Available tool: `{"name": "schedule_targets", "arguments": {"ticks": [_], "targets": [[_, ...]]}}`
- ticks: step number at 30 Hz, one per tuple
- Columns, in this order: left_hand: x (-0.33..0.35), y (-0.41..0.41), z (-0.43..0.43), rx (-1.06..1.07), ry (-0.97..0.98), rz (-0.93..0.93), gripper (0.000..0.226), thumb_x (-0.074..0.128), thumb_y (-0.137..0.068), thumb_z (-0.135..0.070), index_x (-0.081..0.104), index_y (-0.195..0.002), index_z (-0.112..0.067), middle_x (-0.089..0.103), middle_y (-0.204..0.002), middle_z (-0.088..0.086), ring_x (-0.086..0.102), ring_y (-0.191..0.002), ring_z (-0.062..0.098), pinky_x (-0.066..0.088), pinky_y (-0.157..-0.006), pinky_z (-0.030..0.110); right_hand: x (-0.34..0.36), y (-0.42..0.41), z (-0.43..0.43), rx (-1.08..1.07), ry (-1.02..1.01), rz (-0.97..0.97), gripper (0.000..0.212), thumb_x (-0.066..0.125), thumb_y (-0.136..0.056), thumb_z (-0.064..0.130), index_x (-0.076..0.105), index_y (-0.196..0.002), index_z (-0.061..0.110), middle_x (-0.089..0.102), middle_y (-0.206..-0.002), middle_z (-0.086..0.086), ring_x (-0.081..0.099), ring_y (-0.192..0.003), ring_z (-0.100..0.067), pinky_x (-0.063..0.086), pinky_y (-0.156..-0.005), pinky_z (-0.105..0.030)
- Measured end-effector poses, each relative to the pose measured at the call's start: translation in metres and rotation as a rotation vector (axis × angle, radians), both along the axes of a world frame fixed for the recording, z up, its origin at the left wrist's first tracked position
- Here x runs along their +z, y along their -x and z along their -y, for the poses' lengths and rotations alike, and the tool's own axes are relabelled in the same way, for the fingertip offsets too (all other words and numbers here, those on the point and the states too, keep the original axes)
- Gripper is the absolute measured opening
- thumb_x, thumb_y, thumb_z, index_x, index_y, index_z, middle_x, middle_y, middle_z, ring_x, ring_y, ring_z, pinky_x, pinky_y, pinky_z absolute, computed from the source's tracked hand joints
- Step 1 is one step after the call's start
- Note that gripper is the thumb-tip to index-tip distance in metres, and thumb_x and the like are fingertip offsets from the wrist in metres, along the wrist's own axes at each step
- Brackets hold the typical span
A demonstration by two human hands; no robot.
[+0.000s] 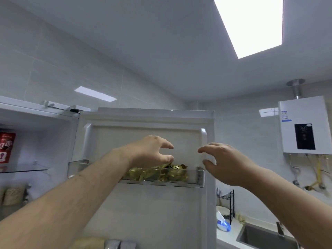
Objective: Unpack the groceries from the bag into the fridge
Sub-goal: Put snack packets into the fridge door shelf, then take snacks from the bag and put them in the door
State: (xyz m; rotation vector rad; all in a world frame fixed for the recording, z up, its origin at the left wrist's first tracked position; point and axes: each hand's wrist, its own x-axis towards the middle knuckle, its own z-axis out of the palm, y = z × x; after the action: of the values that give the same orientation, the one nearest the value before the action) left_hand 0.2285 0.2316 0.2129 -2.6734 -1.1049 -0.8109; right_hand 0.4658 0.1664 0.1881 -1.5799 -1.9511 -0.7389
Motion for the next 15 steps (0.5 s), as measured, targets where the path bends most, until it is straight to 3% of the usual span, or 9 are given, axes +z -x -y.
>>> {"name": "schedule_targets", "arguments": {"ticks": [4,15], "targets": [[-0.004,-0.040,0.029,-0.037,-0.048,0.024,0.055,0.061,-0.090,-0.048,0.047,-0.141,-0.032,0.046,-0.147,-0.014,0.043,-0.134,0.009,0.037,-0.110,0.033,-0.006,-0.043,0.037,-0.069,0.062,0.001,0.048,0.050,-0.099,0.037,0.039,-0.146,0.033,0.045,-0.147,0.013,0.041,-0.134,-0.010,0.038,-0.109,-0.028],[-0.025,-0.199,0.113,-0.199,-0.065,-0.100,0.057,0.056,-0.094,-0.047,0.043,-0.145,-0.026,0.044,-0.150,-0.008,0.039,-0.137,0.010,0.031,-0.112,0.031,-0.029,-0.185,0.166,-0.328,0.129,-0.066,0.055,0.051,-0.097,0.041,0.036,-0.148,0.031,0.041,-0.151,0.009,0.040,-0.137,-0.013,0.037,-0.112,-0.036]]}}
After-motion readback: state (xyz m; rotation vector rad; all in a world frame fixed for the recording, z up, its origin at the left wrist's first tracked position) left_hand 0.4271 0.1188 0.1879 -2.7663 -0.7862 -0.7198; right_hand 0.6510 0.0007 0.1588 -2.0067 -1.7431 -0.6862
